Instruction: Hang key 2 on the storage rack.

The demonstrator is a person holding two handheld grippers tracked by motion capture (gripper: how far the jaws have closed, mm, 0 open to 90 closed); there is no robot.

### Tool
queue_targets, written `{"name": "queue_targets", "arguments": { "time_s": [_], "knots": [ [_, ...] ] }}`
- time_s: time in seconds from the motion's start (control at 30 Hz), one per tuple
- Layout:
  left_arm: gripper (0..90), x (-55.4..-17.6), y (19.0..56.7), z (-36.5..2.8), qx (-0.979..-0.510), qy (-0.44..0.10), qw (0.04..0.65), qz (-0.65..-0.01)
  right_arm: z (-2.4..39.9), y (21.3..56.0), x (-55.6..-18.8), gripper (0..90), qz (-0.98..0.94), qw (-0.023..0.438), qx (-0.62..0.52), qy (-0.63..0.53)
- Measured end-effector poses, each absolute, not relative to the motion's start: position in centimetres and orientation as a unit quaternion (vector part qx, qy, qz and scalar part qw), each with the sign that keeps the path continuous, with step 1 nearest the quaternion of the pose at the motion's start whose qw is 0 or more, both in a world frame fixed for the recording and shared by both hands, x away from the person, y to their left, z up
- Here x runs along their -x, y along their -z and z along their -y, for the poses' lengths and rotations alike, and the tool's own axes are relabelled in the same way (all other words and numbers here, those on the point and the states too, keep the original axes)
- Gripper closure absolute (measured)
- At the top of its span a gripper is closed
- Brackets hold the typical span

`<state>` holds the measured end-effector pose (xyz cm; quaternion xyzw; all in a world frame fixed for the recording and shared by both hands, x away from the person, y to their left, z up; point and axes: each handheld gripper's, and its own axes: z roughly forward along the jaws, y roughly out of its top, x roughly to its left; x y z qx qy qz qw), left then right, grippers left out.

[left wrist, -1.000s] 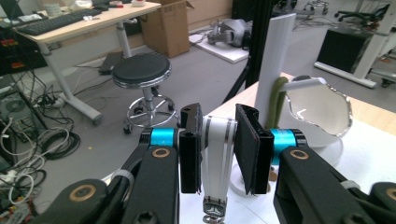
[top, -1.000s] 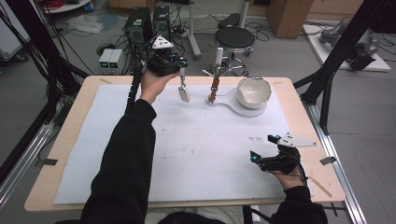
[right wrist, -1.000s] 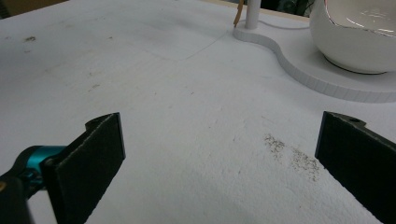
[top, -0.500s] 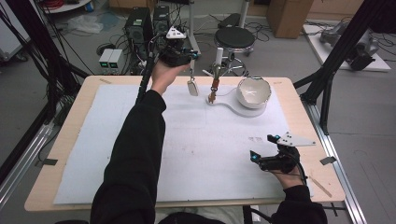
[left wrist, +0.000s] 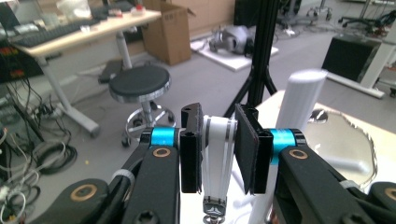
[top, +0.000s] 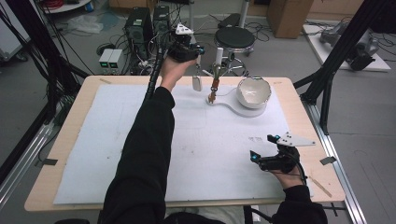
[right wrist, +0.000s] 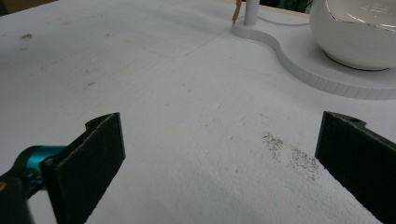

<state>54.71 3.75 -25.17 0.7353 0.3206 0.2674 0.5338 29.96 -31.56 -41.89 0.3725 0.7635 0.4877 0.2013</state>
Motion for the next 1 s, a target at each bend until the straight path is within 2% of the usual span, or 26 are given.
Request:
{"name": "queue_targets", "arguments": {
  "time_s": [0.17, 0.23, 0.67, 1.0],
  "knots": [
    [72.3, -54.1, 24.1, -3.4, -0.708, -0.259, 0.575, -0.318, 31.4, 41.9, -30.0, 0.6, -0.766, 0.202, -0.371, -0.485],
    [72.3, -53.9, 24.0, -3.2, -0.714, -0.270, 0.566, -0.311, 31.3, 41.9, -30.0, 0.6, -0.766, 0.203, -0.373, -0.483],
    [72.1, -53.6, 25.0, -2.0, -0.724, -0.245, 0.568, -0.306, 31.5, 42.1, -30.0, 0.5, -0.766, 0.202, -0.376, -0.481],
    [71.2, -53.4, 26.7, -2.9, -0.717, -0.197, 0.593, -0.309, 31.7, 42.1, -30.0, 0.5, -0.758, 0.195, -0.386, -0.489]
  ]
}}
